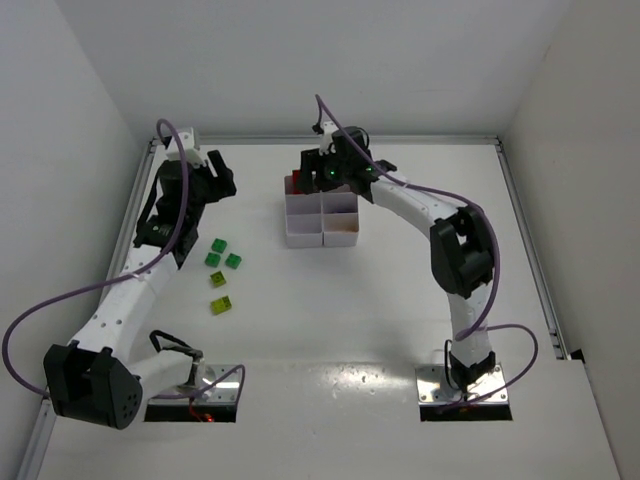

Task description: Sort the legos into containers by color

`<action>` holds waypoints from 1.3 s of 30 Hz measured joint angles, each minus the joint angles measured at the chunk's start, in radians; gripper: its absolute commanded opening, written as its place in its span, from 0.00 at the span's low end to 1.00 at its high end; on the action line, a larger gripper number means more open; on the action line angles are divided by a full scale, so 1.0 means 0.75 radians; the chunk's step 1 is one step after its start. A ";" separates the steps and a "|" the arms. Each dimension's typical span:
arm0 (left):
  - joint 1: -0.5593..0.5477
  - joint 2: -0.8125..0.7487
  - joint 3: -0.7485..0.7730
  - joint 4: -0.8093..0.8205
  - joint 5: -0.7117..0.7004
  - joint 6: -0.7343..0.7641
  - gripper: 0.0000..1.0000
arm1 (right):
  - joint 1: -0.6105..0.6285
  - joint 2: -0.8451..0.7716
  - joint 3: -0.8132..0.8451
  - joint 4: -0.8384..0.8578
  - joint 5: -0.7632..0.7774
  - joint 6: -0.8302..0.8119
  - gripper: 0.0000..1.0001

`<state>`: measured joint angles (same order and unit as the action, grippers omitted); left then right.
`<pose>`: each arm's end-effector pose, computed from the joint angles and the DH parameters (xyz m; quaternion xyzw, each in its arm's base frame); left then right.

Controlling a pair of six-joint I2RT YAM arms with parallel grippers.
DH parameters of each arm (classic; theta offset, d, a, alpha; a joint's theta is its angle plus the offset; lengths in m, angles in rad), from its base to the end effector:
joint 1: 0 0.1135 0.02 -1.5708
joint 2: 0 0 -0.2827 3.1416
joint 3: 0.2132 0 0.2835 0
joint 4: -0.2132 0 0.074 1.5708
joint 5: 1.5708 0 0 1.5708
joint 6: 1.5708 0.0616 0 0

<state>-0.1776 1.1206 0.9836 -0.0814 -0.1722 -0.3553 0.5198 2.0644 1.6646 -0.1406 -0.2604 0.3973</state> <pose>0.3081 -0.0446 0.3604 -0.1226 0.7692 -0.0995 0.6192 0.4669 0.2855 0.2412 -0.1167 0.8573 0.3176 0.3881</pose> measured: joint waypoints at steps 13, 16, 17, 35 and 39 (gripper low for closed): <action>0.039 -0.001 -0.009 -0.001 0.014 -0.028 0.73 | 0.114 0.040 0.128 0.005 0.305 0.048 0.63; 0.039 -0.001 -0.009 -0.002 0.016 -0.028 0.73 | 0.116 0.050 0.132 0.003 0.364 0.043 0.63; 0.040 -0.001 -0.009 -0.002 0.016 -0.028 0.73 | 0.116 0.056 0.137 0.002 0.381 0.040 0.63; 0.068 0.022 -0.009 0.000 0.047 -0.032 0.73 | 0.125 0.152 0.195 -0.035 0.452 0.027 0.49; 0.075 0.042 -0.009 -0.001 0.052 -0.032 0.73 | 0.125 0.167 0.210 -0.034 0.452 0.028 0.45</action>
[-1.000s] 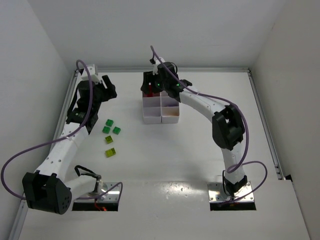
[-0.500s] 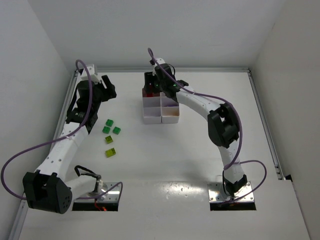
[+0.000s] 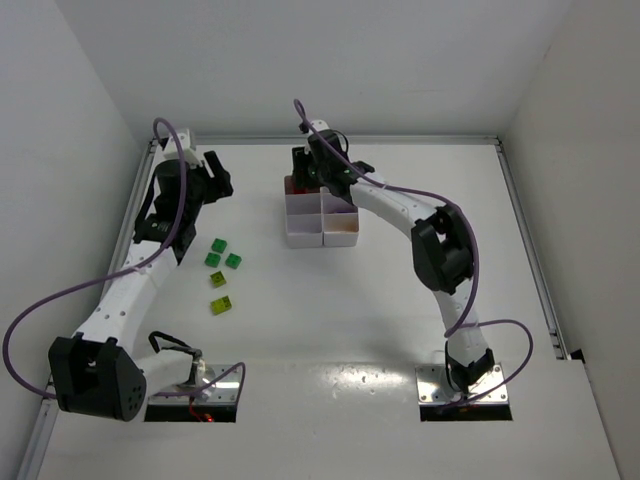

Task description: Sort the legos into containers by color

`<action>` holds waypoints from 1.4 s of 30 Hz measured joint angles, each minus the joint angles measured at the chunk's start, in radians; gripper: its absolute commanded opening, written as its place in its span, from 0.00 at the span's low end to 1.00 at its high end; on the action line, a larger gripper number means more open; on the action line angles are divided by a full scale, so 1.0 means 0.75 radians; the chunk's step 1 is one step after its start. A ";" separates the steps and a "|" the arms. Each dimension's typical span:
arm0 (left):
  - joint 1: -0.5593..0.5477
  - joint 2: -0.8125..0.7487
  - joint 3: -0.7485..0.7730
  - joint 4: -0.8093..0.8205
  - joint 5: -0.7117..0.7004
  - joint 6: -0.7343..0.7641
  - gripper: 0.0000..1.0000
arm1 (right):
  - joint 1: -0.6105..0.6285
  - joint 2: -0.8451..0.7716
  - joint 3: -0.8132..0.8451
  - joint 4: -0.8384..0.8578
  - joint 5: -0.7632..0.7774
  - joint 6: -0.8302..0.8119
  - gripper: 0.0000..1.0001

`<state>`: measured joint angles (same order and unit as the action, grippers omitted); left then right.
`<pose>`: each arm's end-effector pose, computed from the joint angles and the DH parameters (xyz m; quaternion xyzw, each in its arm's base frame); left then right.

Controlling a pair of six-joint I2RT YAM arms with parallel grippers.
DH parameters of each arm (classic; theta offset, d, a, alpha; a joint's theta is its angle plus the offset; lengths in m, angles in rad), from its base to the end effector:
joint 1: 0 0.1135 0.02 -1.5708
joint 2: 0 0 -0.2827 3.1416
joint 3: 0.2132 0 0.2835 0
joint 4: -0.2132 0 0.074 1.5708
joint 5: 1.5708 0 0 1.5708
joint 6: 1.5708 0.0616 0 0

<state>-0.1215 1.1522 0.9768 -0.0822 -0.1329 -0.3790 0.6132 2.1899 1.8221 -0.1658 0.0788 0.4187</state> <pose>0.3176 -0.0306 0.3481 -0.1417 0.7786 -0.0999 0.6031 0.4777 0.3302 0.2312 -0.0648 0.8656 0.2146 0.4477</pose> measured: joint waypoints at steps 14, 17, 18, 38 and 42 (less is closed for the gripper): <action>0.000 0.018 0.000 0.001 0.034 -0.025 0.73 | 0.000 0.017 0.011 0.001 -0.012 -0.005 0.00; 0.000 0.018 0.000 0.001 0.044 -0.031 0.73 | 0.000 0.017 0.010 0.007 -0.016 -0.006 0.00; 0.000 0.018 0.000 0.001 0.048 -0.034 0.73 | 0.000 0.016 0.008 0.011 -0.017 -0.006 0.00; 0.000 0.030 0.000 0.001 0.114 -0.043 0.73 | 0.000 -0.298 -0.538 0.518 -0.015 -0.045 0.00; 0.000 0.030 0.000 0.001 0.119 -0.045 0.73 | 0.000 -0.298 -0.564 0.573 -0.012 -0.056 0.00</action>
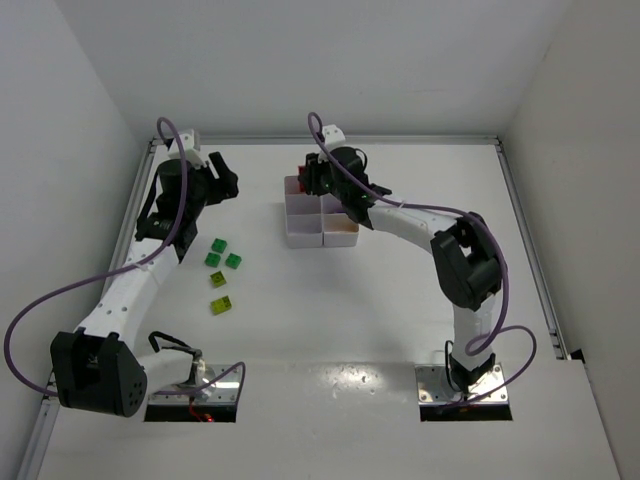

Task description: Sort the legos into containers by color

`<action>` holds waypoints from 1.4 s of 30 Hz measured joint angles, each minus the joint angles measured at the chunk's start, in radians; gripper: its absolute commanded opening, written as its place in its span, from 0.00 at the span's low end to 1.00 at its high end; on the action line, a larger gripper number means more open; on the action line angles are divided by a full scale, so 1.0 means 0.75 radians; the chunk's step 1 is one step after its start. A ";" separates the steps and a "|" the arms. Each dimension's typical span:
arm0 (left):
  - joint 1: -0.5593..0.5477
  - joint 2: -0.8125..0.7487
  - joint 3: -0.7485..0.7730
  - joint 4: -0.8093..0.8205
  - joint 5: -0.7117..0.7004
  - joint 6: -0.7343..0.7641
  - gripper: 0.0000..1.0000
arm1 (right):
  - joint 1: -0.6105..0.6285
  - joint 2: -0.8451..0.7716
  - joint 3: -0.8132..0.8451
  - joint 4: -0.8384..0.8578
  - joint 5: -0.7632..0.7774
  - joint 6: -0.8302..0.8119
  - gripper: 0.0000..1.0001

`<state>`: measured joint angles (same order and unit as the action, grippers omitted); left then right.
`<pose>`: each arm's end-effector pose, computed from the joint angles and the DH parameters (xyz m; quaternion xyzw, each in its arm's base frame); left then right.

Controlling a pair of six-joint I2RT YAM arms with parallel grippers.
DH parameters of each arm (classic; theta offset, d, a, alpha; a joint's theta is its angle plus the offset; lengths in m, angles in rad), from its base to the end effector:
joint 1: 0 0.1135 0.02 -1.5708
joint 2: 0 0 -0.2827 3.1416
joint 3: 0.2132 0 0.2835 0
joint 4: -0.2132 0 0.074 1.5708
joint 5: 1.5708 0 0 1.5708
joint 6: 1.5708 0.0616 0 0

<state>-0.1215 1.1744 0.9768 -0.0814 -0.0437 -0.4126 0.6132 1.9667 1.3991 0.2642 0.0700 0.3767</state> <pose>0.3225 -0.0367 0.3414 -0.1288 0.7880 -0.1420 0.5850 0.4311 0.2981 0.2355 -0.0744 0.8022 0.2563 0.5341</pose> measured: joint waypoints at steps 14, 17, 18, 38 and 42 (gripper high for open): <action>0.000 0.047 0.000 0.001 0.003 0.001 0.73 | 0.000 0.067 -0.002 0.136 0.003 -0.056 0.00; 0.000 0.052 0.000 0.001 0.002 0.004 0.73 | 0.000 0.086 -0.002 0.138 0.002 -0.077 0.00; 0.000 0.053 0.000 0.001 -0.001 0.005 0.73 | 0.000 0.091 -0.002 0.141 0.002 -0.084 0.00; 0.000 0.075 0.000 0.001 -0.006 0.016 0.75 | 0.000 0.137 -0.020 0.256 -0.015 -0.171 0.70; -0.004 0.066 -0.001 0.003 -0.005 0.025 0.75 | 0.000 0.112 -0.056 0.259 -0.068 -0.177 0.67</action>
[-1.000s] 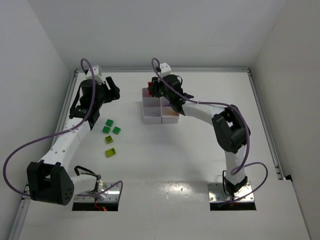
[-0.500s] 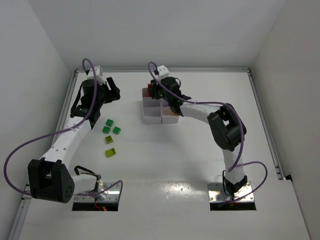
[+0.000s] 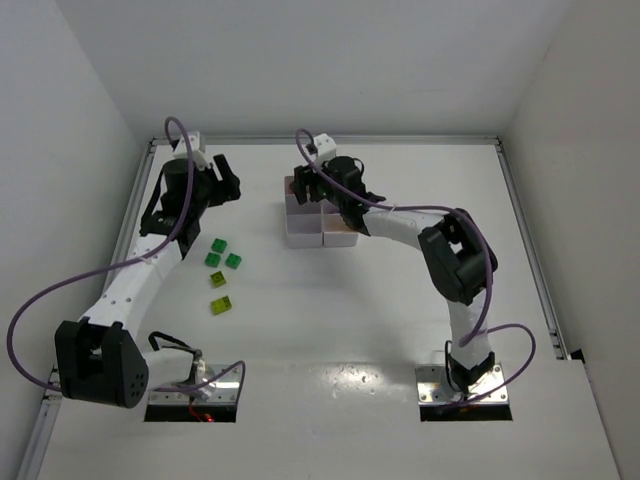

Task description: Sort the legos into containers by color

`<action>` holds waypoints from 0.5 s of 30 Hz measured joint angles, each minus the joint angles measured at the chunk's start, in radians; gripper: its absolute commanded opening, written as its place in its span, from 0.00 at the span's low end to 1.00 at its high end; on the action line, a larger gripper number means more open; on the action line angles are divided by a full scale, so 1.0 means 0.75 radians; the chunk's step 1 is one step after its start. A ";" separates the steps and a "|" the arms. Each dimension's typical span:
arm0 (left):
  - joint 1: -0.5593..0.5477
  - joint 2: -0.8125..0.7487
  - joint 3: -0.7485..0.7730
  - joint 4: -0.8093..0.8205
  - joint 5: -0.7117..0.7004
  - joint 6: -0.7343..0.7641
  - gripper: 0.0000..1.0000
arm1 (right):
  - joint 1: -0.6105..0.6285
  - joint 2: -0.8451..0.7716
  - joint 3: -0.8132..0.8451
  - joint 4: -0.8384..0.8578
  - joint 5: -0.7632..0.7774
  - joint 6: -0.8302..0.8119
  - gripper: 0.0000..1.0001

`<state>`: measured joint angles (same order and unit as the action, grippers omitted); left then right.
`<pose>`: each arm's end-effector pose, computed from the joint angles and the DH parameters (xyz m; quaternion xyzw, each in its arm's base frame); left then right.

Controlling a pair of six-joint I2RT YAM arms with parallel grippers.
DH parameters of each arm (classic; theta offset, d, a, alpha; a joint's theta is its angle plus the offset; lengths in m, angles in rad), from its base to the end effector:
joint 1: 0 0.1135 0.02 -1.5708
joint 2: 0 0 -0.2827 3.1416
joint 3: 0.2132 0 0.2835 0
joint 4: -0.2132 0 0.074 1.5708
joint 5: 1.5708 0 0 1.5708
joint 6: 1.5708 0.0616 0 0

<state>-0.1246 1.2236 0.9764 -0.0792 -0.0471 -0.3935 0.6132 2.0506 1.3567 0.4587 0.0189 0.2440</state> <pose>0.3333 -0.0388 0.3262 -0.1225 0.8032 -0.1308 0.5681 0.4372 0.3062 0.2016 -0.1384 0.7729 0.2506 0.5663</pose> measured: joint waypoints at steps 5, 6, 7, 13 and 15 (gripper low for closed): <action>0.000 -0.054 -0.004 -0.091 -0.002 0.062 0.75 | -0.003 -0.165 -0.030 -0.155 -0.244 -0.099 0.65; 0.001 -0.062 -0.003 -0.136 -0.001 0.097 0.75 | -0.003 -0.205 -0.025 -0.206 -0.327 -0.138 0.65; 0.000 -0.065 -0.001 -0.188 -0.001 0.135 0.74 | -0.003 -0.245 -0.007 -0.276 -0.411 -0.188 0.65; 0.081 0.033 0.026 -0.485 0.027 0.394 0.70 | 0.009 -0.267 0.274 -0.779 -0.673 -0.412 0.63; 0.133 0.089 0.038 -0.566 0.045 0.456 0.66 | 0.010 -0.267 0.271 -0.877 -0.698 -0.453 0.63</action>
<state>-0.0250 1.2900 1.0046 -0.5034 -0.0132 -0.0513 0.6205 1.8507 1.5600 -0.1989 -0.5049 -0.0956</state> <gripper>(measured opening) 0.691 0.631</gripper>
